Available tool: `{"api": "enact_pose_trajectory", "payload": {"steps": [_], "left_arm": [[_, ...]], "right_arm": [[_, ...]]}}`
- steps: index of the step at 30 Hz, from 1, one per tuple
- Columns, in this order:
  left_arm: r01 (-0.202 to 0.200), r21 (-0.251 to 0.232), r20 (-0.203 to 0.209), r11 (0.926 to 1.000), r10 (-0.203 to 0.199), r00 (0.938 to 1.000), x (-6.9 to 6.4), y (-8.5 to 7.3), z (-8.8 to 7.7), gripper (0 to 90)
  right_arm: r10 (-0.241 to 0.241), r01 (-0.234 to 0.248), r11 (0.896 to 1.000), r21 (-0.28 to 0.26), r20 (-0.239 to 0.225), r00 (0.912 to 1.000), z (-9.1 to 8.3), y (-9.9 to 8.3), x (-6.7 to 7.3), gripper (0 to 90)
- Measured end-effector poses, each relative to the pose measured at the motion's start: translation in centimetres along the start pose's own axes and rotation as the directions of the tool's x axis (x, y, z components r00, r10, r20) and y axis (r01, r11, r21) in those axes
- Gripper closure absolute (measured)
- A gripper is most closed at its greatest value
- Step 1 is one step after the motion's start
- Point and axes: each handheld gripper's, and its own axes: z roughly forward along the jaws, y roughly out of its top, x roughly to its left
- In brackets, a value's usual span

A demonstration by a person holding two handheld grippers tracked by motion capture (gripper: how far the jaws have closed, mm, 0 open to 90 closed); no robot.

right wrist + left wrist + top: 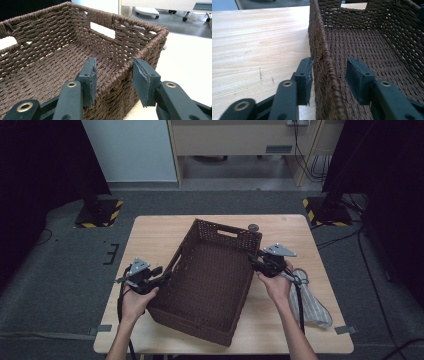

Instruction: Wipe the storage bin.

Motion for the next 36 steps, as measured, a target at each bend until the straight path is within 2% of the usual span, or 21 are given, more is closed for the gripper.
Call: {"api": "enact_pose_trajectory", "payload": {"steps": [2, 4, 5, 6, 10, 11, 14, 17, 19, 20, 21, 23, 24, 27, 31, 36], "left_arm": [[-0.014, 0.004, -0.005, 0.9999, 0.014, 0.9999, -0.2, 0.0, -0.3, 53.9], [-0.049, 0.014, -0.017, 0.9987, 0.049, 0.9986, -0.7, -0.1, -1.0, 53.4], [-0.057, 0.003, -0.030, 0.9984, 0.057, 0.9979, -0.9, -0.5, -1.5, 54.6], [-0.057, 0.003, -0.030, 0.9984, 0.057, 0.9979, -0.9, -0.5, -1.5, 55.5], [-0.047, 0.057, -0.056, 0.9973, 0.050, 0.9972, -0.7, -1.2, -1.5, 65.6], [-0.030, 0.048, -0.042, 0.9984, 0.032, 0.9986, -0.5, -1.3, -1.4, 66.7], [-0.016, 0.042, -0.020, 0.9990, 0.017, 0.9996, -0.2, -1.2, -1.4, 70.7], [0.000, 0.041, -0.014, 0.9992, 0.000, 0.9999, 0.6, -1.0, -1.3, 70.5], [0.010, 0.043, -0.040, 0.9990, -0.008, 0.9992, 0.9, -0.8, -1.2, 68.4], [0.010, 0.043, -0.040, 0.9990, -0.008, 0.9992, 0.9, -0.8, -1.2, 66.8], [-0.001, 0.045, -0.052, 0.9990, 0.003, 0.9987, 0.9, -0.8, -1.2, 64.8], [-0.021, 0.033, -0.061, 0.9992, 0.023, 0.9979, 0.8, -0.8, -1.5, 61.9], [-0.021, 0.033, -0.061, 0.9992, 0.023, 0.9979, 0.8, -0.8, -1.5, 60.0], [-0.014, 0.012, -0.052, 0.9998, 0.014, 0.9985, 0.8, -0.6, -2.3, 58.3], [-0.029, 0.063, -0.040, 0.9976, 0.031, 0.9987, 0.9, -1.0, -2.0, 63.4], [-0.004, 0.057, -0.016, 0.9983, 0.005, 0.9999, 1.3, -0.9, -1.9, 64.9]], "right_arm": [[0.001, -0.001, 1.000, 0.001, -0.002, 1.0000, 0.0, 0.0, 0.0, 56.2], [0.003, -0.003, 1.000, -0.002, -0.003, 1.0000, 0.0, -0.1, 0.0, 56.3], [0.003, -0.003, 1.000, 0.000, -0.005, 1.0000, 0.0, 0.0, 0.0, 56.3], [0.003, -0.003, 1.000, 0.000, -0.005, 1.0000, 0.0, 0.0, 0.0, 56.3], [-0.003, 0.003, 1.000, 0.001, 0.006, 1.0000, -0.1, 0.0, 0.1, 56.8], [-0.002, 0.002, 1.000, -0.001, 0.009, 1.0000, -0.1, 0.0, 0.1, 56.8], [-0.003, 0.003, 1.000, 0.002, 0.012, 0.9999, -0.2, -0.1, 0.3, 56.8], [-0.002, 0.002, 1.000, 0.008, 0.019, 0.9998, -0.7, -0.2, 0.6, 56.1], [-0.002, 0.002, 1.000, 0.018, 0.019, 0.9998, -1.1, -0.3, 0.9, 55.3], [-0.002, 0.002, 1.000, 0.018, 0.019, 0.9998, -1.1, -0.3, 0.9, 55.3], [0.001, -0.001, 1.000, 0.026, 0.012, 0.9999, -1.3, -0.3, 1.1, 54.8], [0.016, -0.016, 1.000, 0.027, -0.006, 0.9999, -1.3, -0.1, 0.7, 55.4], [0.023, -0.023, 1.000, 0.003, -0.003, 0.9997, -1.3, 0.0, 0.5, 57.3], [0.022, -0.020, 0.999, -0.047, 0.050, 0.9985, -0.9, 0.6, -0.5, 51.9], [0.017, -0.014, 0.999, -0.036, 0.075, 0.9970, 0.4, 1.0, -1.5, 51.3], [0.014, -0.011, 0.999, -0.031, 0.071, 0.9974, 1.5, 0.8, -2.0, 49.9]]}}
